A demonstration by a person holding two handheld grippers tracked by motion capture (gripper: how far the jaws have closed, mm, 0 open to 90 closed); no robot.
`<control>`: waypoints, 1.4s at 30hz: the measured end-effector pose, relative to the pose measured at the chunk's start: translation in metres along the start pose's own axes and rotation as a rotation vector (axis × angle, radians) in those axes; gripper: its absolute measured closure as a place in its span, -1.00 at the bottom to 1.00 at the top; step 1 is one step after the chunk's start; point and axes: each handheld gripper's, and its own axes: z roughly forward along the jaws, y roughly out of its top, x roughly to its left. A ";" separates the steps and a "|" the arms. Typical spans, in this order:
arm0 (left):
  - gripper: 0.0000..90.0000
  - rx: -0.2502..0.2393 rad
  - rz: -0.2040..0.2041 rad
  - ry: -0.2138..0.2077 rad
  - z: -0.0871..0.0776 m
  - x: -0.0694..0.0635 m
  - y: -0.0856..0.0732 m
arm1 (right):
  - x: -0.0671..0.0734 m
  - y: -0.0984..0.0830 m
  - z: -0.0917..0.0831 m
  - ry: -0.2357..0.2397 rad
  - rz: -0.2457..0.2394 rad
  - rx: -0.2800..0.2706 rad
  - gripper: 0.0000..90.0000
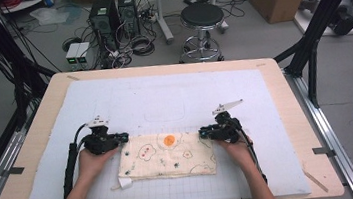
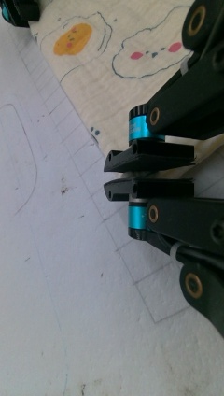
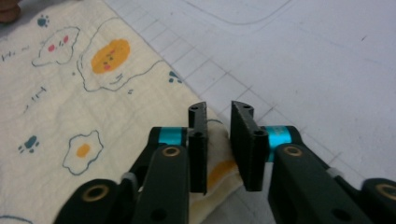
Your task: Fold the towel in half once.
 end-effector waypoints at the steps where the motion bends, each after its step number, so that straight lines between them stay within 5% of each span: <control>1: 0.89 0.001 -0.001 0.005 0.000 0.000 0.000 | 0.000 0.000 0.000 0.003 -0.001 0.004 0.88; 9: 0.92 0.009 0.012 0.037 -0.001 0.000 -0.001 | -0.002 -0.002 -0.002 -0.023 0.002 0.005 0.93; 23: 0.84 -0.002 0.026 0.039 -0.001 0.001 -0.001 | -0.002 -0.002 -0.001 -0.003 -0.003 -0.020 0.82; 30: 0.57 -0.028 0.022 0.032 -0.005 0.001 0.001 | 0.000 -0.001 -0.001 0.002 -0.004 -0.047 0.55; 42: 0.36 -0.050 0.005 0.019 -0.011 0.002 0.004 | 0.002 0.000 -0.003 0.000 -0.004 -0.058 0.43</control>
